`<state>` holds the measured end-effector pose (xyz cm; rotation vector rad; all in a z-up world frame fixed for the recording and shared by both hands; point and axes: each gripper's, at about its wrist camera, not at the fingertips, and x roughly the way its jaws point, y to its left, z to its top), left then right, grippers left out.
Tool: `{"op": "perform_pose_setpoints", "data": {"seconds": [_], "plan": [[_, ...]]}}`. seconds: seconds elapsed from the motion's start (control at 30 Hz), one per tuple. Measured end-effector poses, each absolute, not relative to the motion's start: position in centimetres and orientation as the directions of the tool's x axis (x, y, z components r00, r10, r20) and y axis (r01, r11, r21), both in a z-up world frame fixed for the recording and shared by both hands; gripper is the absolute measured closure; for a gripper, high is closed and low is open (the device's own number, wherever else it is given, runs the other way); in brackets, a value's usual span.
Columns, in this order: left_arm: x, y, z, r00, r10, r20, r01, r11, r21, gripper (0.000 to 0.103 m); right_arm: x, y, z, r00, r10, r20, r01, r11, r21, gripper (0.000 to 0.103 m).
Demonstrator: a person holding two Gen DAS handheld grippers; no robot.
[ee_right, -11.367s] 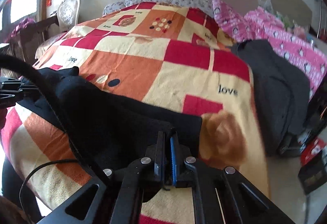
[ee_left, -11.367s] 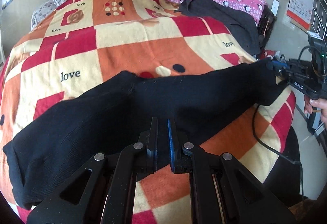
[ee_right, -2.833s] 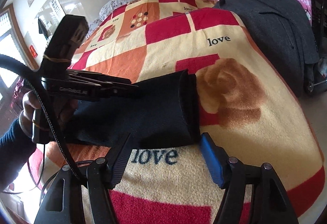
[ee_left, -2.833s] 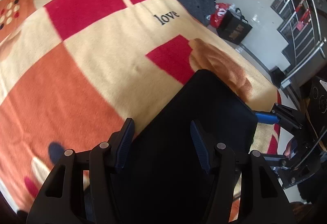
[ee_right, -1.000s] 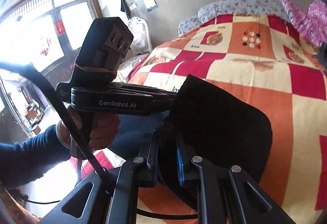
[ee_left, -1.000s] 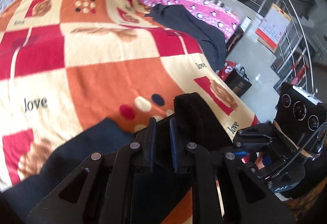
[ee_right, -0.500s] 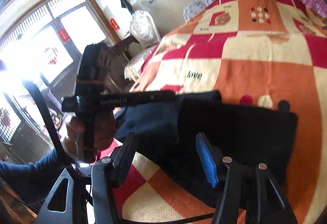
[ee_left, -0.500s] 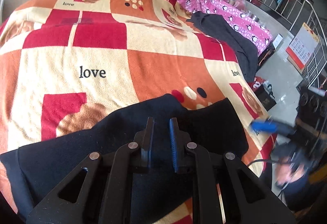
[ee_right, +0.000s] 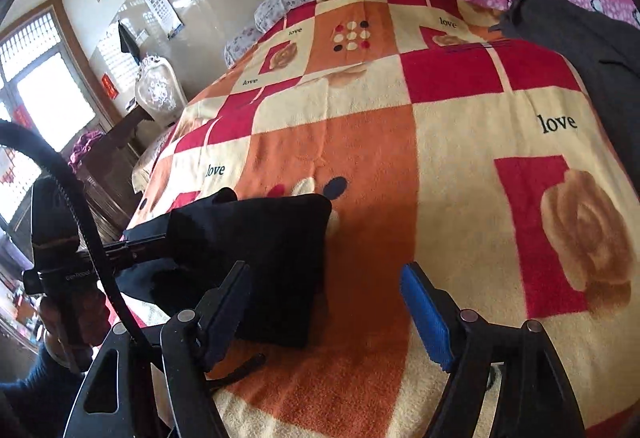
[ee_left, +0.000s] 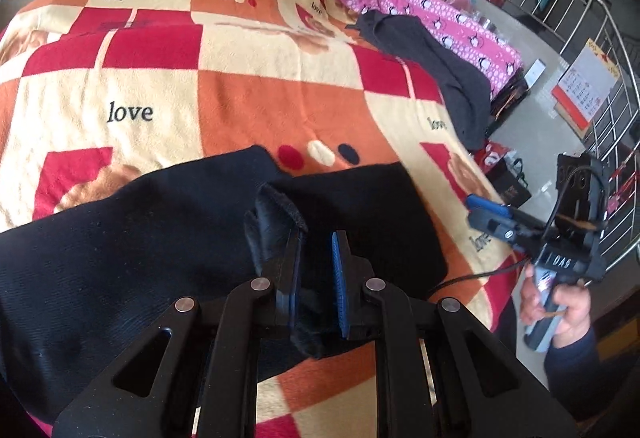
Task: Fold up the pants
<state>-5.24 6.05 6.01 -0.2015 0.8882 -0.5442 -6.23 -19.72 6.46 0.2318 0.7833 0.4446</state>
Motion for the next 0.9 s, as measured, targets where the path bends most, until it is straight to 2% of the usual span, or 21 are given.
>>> {"op": "perform_pose_setpoints", "data": {"seconds": [0.03,0.1,0.27,0.5,0.57,0.67,0.73,0.9], "plan": [[-5.2,5.9,6.2,0.512,-0.53,-0.676,0.366,0.846,-0.387,0.091,-6.2,-19.0,6.7,0.627,0.475,-0.617,-0.316,0.88,0.356,0.03],[-5.0,5.6,6.6,0.528,-0.519,-0.672,0.35,0.854,-0.384,0.091,-5.8,-17.3,7.2,0.624,0.48,-0.617,-0.351,0.877,0.328,0.046],[-5.0,5.7,7.7,0.555,-0.545,-0.628,0.353,0.838,-0.416,0.091,-5.3,-14.7,6.6,0.626,0.425,-0.654,-0.391,0.896,0.208,0.067],[-4.3,4.9,7.1,0.551,-0.536,-0.64,0.362,0.844,-0.395,0.091,-4.1,-12.9,4.8,0.609,0.412,-0.678,-0.419,0.893,0.167,0.067],[-3.8,4.5,6.3,0.535,-0.529,-0.659,0.354,0.848,-0.394,0.091,-3.7,-12.9,4.5,0.607,0.414,-0.679,-0.418,0.892,0.17,0.067],[-2.6,3.6,4.3,0.52,-0.455,-0.723,0.31,0.889,-0.336,0.091,-3.2,-12.9,4.3,0.604,0.422,-0.676,-0.42,0.889,0.18,0.067],[-2.1,3.6,3.1,0.493,-0.457,-0.74,0.291,0.888,-0.355,0.091,-3.2,-13.5,4.6,0.592,0.447,-0.671,-0.416,0.882,0.22,0.067],[-2.2,4.4,2.7,0.495,-0.494,-0.715,0.282,0.87,-0.405,0.091,-4.9,-15.7,5.8,0.599,0.475,-0.644,-0.408,0.874,0.264,0.067]]}}
